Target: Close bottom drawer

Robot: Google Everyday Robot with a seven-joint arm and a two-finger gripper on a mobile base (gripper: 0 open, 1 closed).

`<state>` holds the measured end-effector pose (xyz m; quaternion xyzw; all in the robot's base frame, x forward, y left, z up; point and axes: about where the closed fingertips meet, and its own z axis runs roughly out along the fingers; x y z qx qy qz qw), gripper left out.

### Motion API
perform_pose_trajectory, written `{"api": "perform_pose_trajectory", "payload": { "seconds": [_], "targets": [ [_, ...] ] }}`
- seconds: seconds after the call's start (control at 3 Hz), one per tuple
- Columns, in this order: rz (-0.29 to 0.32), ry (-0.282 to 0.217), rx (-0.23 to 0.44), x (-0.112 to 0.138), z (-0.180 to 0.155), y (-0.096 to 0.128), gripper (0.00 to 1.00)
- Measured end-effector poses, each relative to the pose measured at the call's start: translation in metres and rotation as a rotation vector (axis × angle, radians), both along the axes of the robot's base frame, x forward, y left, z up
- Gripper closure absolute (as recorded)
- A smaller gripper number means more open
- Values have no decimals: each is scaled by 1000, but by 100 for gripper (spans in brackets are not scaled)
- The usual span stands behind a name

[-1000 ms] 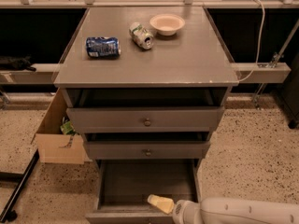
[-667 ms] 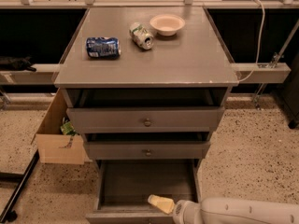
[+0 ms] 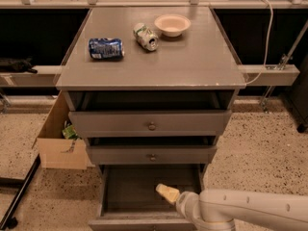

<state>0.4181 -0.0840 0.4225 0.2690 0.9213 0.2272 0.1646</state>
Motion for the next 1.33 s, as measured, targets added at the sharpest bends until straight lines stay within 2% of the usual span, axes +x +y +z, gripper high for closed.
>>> {"api": "perform_pose_trajectory", "payload": {
  "seconds": [0.33,0.67,1.0,1.33],
  "targets": [
    [-104,-29,-34,14,5,-12,0],
    [-122,-133,-68,19,17,8,0],
    [-109,-241,-92,6,28,31,0],
    [-130,-287,-138,9,35,24,0]
  ]
}}
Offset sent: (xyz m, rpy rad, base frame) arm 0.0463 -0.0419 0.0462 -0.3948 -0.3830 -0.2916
